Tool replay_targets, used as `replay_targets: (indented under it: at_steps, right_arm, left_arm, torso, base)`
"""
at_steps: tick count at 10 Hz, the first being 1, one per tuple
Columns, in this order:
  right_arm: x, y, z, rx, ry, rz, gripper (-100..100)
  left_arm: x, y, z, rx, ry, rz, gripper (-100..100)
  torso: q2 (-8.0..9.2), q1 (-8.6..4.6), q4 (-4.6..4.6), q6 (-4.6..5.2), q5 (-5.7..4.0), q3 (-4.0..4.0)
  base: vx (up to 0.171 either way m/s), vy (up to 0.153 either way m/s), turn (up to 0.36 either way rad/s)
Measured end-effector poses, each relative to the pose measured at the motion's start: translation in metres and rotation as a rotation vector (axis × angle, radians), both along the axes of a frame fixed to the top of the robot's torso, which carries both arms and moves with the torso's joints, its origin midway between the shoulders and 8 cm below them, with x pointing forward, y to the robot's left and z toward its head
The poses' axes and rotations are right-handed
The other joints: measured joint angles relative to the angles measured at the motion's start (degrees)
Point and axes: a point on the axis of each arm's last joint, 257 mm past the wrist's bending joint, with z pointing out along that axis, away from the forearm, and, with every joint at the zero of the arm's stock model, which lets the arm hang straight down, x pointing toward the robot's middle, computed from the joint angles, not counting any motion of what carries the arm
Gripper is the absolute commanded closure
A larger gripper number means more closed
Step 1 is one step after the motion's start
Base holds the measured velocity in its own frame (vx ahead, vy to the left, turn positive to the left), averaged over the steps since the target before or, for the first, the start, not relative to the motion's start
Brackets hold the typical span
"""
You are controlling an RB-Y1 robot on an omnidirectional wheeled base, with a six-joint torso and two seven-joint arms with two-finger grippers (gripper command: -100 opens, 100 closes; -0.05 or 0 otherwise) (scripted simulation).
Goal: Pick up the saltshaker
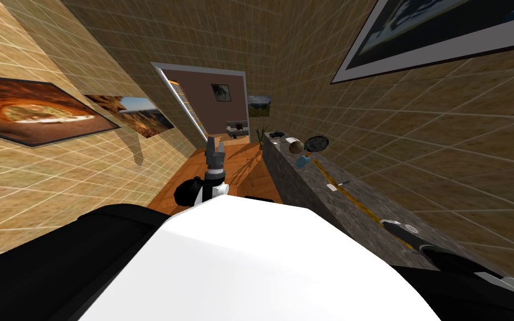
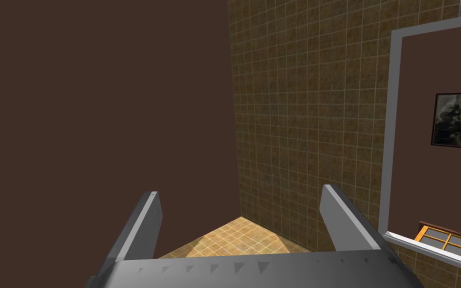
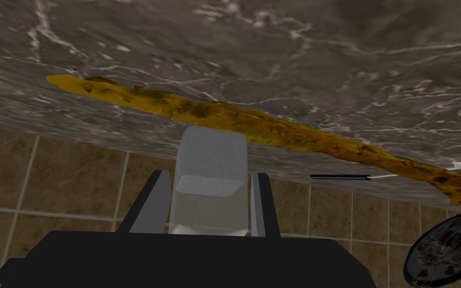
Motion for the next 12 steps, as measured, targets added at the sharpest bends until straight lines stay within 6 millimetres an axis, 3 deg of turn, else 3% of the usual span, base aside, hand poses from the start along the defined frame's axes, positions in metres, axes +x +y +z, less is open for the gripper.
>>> replay_targets:
  at_steps: [12]
  right_arm:
    - [0.067,0.025,0.008,0.011,0.0,-0.058,100]
  left_arm:
    - [0.0,0.0,0.0,0.0,0.0,0.0,0]
  torso:
    - [-0.08,0.05,-0.03,0.13,0.05,-0.05]
  base:
    - [-0.088,-0.018,0.03]
